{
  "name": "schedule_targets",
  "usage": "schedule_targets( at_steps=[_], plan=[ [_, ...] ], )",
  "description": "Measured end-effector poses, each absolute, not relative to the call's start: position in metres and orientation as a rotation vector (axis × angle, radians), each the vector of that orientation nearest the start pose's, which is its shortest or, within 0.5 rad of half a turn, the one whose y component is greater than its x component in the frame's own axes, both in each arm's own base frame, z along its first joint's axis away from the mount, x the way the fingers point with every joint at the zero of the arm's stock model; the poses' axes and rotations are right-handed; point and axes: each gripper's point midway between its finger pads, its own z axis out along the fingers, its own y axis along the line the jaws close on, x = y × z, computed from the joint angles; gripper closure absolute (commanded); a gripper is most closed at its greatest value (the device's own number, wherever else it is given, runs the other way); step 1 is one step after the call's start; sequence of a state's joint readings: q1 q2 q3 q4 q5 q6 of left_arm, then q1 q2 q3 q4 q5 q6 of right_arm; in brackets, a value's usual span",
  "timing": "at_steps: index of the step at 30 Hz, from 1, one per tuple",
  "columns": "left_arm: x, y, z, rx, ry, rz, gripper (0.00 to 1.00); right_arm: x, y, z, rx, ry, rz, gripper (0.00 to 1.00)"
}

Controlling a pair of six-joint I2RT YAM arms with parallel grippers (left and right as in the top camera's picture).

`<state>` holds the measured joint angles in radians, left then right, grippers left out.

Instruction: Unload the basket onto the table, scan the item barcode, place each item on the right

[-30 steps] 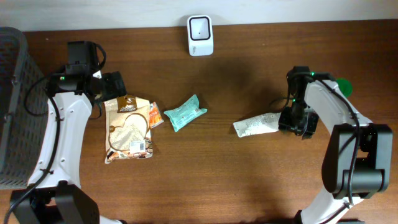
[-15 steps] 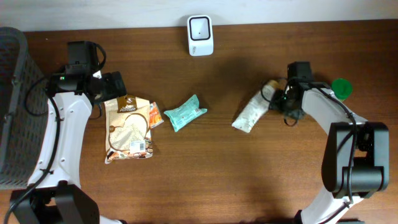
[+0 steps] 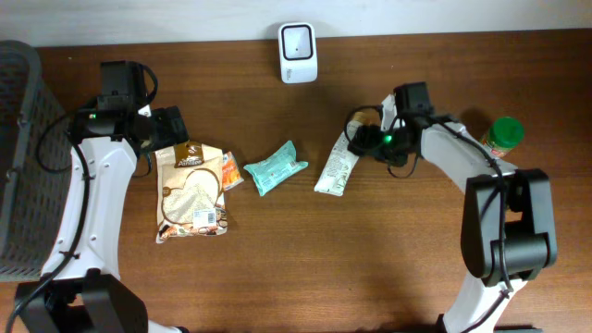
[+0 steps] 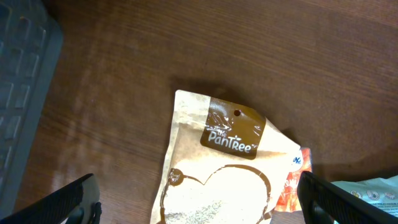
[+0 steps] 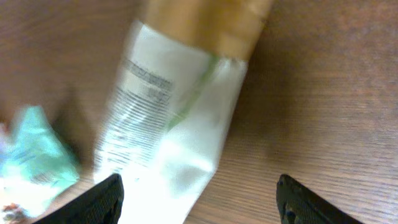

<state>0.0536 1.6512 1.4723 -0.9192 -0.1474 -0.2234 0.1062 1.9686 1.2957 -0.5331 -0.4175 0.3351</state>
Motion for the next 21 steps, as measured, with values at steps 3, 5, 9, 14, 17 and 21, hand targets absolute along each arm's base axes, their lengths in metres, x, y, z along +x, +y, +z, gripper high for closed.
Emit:
schedule_targets(
  at_steps=[3,5,9,14,17,21],
  plan=[
    [0.402,0.047,0.175,-0.413,2.623,0.141,0.01,0.43,0.125,0.052,0.304,2.774,0.803,0.27],
    [0.402,0.047,0.175,-0.413,2.623,0.141,0.01,0.428,0.13,0.053,0.365,2.781,0.84,0.27],
    [0.402,0.047,0.175,-0.413,2.623,0.141,0.01,0.419,0.145,0.046,0.451,2.815,0.845,0.28],
    [0.402,0.047,0.175,-0.413,2.623,0.141,0.01,0.406,0.163,0.026,0.464,2.849,0.843,0.35],
    [0.402,0.047,0.175,-0.413,2.623,0.141,0.01,0.405,0.165,0.019,0.486,2.845,0.837,0.39],
    [0.402,0.047,0.175,-0.413,2.623,0.141,0.01,0.406,0.163,0.017,0.521,2.842,0.825,0.64]
  ],
)
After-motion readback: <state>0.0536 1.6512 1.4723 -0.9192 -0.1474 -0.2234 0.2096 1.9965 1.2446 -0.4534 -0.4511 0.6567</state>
